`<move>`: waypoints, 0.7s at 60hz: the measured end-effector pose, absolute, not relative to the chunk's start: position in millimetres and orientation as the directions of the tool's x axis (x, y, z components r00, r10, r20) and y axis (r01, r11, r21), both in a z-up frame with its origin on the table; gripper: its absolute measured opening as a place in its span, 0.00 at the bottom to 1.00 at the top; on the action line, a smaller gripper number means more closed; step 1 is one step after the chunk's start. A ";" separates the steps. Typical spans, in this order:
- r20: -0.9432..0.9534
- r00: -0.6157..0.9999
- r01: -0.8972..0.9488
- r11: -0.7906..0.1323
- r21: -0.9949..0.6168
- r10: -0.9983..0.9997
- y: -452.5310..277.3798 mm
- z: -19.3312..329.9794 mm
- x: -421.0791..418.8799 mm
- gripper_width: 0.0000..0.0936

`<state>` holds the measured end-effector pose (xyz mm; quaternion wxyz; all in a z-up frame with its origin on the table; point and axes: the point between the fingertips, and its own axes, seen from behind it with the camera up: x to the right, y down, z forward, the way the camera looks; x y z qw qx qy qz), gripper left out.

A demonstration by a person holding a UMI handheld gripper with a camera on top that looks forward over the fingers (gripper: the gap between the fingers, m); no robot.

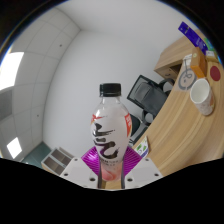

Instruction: Pour water

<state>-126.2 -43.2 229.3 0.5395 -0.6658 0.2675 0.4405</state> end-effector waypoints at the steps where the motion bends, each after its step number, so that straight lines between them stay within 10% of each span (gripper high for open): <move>1: -0.896 0.428 -0.854 -0.274 -0.443 0.114 -41.8 235.7 -123.3 0.27; 23: -0.908 -0.416 -0.893 -0.209 0.400 0.043 11.7 203.4 -4.1 0.27; 42: -0.887 -0.462 -0.859 -0.239 0.453 -0.019 10.6 181.4 8.4 0.27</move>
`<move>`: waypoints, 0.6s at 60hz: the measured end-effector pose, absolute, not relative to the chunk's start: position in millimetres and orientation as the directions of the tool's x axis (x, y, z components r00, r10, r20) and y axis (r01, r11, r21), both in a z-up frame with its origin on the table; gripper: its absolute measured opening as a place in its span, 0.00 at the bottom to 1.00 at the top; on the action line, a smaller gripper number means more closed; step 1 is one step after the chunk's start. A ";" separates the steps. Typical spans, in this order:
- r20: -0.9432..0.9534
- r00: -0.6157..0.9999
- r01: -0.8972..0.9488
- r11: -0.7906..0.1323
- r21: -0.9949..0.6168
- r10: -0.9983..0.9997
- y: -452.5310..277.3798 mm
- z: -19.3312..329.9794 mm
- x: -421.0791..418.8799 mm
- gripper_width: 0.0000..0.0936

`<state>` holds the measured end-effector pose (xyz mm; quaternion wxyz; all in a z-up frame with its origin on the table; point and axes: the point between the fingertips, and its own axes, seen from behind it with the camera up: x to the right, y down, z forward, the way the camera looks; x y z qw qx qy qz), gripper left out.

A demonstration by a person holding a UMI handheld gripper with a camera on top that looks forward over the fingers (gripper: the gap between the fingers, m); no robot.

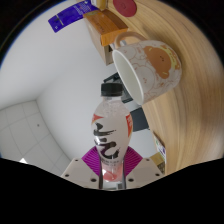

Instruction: Pour water

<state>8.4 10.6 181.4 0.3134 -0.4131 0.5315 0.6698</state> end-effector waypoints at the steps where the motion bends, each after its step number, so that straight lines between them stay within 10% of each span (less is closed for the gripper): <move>1: -0.893 -0.450 -0.864 -0.244 0.440 -0.019 13.2 183.4 7.8 0.27; 18: -0.971 0.221 -0.945 -0.226 -0.237 0.095 9.4 256.6 62.4 0.27; 36: -0.344 0.938 -0.346 -0.070 -0.935 -0.050 -20.4 256.0 219.8 0.27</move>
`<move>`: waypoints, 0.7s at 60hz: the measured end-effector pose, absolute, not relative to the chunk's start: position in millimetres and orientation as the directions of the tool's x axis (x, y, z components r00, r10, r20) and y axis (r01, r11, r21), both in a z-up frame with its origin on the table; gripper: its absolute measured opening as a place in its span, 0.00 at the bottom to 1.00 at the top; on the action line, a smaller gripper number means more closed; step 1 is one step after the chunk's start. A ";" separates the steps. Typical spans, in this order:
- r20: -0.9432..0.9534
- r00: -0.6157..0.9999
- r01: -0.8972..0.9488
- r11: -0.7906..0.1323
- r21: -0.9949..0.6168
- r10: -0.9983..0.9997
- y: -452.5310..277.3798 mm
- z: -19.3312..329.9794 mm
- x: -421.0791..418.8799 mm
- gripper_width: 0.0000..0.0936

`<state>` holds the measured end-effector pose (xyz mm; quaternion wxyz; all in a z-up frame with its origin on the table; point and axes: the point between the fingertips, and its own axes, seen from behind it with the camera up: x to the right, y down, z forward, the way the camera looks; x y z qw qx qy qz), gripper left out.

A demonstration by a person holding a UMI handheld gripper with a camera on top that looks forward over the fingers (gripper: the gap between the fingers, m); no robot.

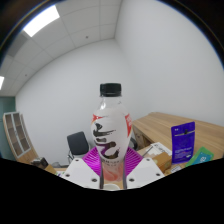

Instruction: Pour water

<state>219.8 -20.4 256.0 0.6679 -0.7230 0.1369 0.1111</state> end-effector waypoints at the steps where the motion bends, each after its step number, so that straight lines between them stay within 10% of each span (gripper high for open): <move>1: -0.311 0.948 -0.316 -0.079 -0.945 -0.067 -21.5 249.1 227.8 0.27; 20: -0.032 0.983 -0.082 -0.270 -0.959 -0.183 -24.4 108.2 304.7 0.27; 42: -0.014 0.980 -0.073 -0.291 -0.954 -0.200 -25.1 59.7 312.2 0.29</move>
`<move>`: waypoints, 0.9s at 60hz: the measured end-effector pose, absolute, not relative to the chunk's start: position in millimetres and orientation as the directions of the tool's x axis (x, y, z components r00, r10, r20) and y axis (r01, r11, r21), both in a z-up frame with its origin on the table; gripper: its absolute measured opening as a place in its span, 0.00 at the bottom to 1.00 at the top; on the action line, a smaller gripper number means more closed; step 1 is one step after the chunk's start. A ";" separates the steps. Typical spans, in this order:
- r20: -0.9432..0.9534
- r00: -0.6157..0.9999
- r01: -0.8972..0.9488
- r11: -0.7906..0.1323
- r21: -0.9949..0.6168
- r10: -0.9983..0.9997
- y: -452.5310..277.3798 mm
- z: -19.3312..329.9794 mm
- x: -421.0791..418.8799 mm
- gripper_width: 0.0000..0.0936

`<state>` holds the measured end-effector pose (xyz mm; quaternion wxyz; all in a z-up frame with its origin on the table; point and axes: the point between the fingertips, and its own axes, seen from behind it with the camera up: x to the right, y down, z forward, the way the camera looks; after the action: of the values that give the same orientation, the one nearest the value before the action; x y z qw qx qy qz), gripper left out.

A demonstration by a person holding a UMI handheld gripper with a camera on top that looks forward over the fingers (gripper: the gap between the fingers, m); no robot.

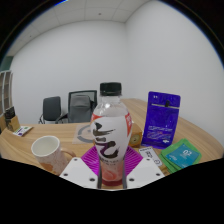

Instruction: Pour water

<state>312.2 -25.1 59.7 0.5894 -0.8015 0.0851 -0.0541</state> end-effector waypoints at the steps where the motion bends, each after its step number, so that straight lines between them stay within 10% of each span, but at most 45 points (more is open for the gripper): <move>1: -0.018 0.980 -0.077 -0.289 -0.954 -0.200 -24.4 60.3 313.2 0.30; 12: -0.025 0.982 -0.086 -0.327 -0.941 -0.187 -27.7 56.4 310.8 0.53; 18: -0.022 0.979 -0.103 -0.399 -0.911 -0.202 -40.2 49.9 311.7 0.93; 54: 0.016 0.978 -0.091 -0.497 -0.863 -0.207 -282.4 193.7 209.2 0.91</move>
<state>209.2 -282.4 193.7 0.4939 -0.8632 0.0864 -0.0587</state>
